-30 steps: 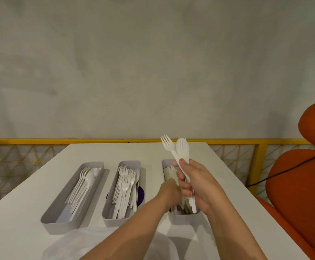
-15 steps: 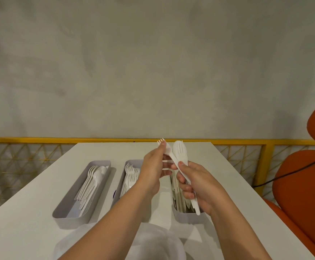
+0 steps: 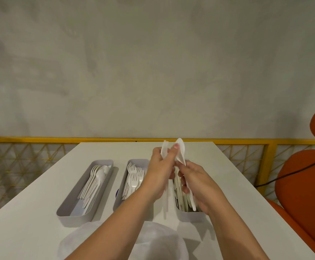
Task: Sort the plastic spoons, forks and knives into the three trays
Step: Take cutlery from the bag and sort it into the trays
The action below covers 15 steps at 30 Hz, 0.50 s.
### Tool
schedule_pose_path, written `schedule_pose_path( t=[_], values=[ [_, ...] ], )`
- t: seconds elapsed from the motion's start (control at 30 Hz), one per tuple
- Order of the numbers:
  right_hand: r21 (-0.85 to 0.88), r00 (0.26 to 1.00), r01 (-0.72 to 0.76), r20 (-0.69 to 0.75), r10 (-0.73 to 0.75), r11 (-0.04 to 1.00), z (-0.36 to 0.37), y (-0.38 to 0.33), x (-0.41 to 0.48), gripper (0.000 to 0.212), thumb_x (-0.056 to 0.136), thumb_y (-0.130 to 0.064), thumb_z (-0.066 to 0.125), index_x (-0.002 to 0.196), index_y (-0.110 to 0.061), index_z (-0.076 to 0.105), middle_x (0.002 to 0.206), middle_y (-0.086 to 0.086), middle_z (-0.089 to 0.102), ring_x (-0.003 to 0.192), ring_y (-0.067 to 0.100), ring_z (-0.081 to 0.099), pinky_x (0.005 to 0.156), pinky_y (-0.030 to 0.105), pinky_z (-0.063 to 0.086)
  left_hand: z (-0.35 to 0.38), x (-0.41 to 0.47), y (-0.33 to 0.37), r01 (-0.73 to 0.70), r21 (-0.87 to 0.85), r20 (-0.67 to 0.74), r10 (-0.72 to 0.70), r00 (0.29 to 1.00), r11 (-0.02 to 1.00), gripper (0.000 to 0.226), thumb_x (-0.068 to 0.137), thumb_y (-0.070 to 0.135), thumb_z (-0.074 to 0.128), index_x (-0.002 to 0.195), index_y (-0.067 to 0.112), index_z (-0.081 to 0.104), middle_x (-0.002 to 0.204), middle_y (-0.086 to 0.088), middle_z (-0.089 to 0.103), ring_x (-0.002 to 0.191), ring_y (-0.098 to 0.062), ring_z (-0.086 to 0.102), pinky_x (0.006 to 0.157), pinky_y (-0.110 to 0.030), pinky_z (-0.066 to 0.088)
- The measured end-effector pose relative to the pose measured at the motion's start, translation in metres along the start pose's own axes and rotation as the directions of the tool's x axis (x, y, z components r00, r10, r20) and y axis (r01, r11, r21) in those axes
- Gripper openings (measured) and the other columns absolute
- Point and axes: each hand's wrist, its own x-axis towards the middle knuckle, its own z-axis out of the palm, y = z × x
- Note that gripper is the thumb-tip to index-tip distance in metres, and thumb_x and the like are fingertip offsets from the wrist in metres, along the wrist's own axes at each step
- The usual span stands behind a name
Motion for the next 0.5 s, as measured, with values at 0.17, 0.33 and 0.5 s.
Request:
schedule_pose_path(
  t=[0.17,0.33,0.5],
  values=[
    [0.001,0.995,0.079,0.061,-0.079,0.997,0.003,-0.001,-0.002,0.031,0.1,-0.023,0.036,0.124,-0.028,0.055,0.077,-0.011,0.05,0.067,0.006,0.044,0.059,0.019,0.035,0.002,-0.002,-0.003,-0.033,0.189,0.028,0.028,0.999,0.981,0.03,0.085,0.033,0.064,0.106,0.012,0.056,0.082,-0.006,0.06,0.068,-0.015,0.055,0.058,-0.026,0.043],
    [-0.016,0.993,0.112,0.03,-0.112,0.994,0.004,-0.001,-0.004,0.025,0.1,-0.03,0.038,0.109,-0.023,0.06,0.078,-0.003,0.056,0.067,0.01,0.047,0.061,0.022,0.04,0.0,-0.004,0.002,0.03,0.046,0.015,-0.031,0.999,0.999,0.022,0.093,0.029,0.051,0.102,0.009,0.05,0.083,-0.01,0.059,0.065,-0.018,0.055,0.057,-0.026,0.046],
    [-0.012,0.995,0.104,0.004,-0.104,0.995,0.003,0.003,-0.003,0.025,0.1,-0.032,0.036,0.118,-0.028,0.053,0.097,-0.004,0.062,0.091,0.01,0.058,0.071,0.023,0.047,-0.003,-0.005,0.012,0.035,-0.112,-0.078,-0.044,0.996,0.993,0.015,0.096,0.016,0.033,0.101,0.006,0.043,0.073,-0.005,0.055,0.056,-0.015,0.051,0.041,-0.016,0.043]
  ],
)
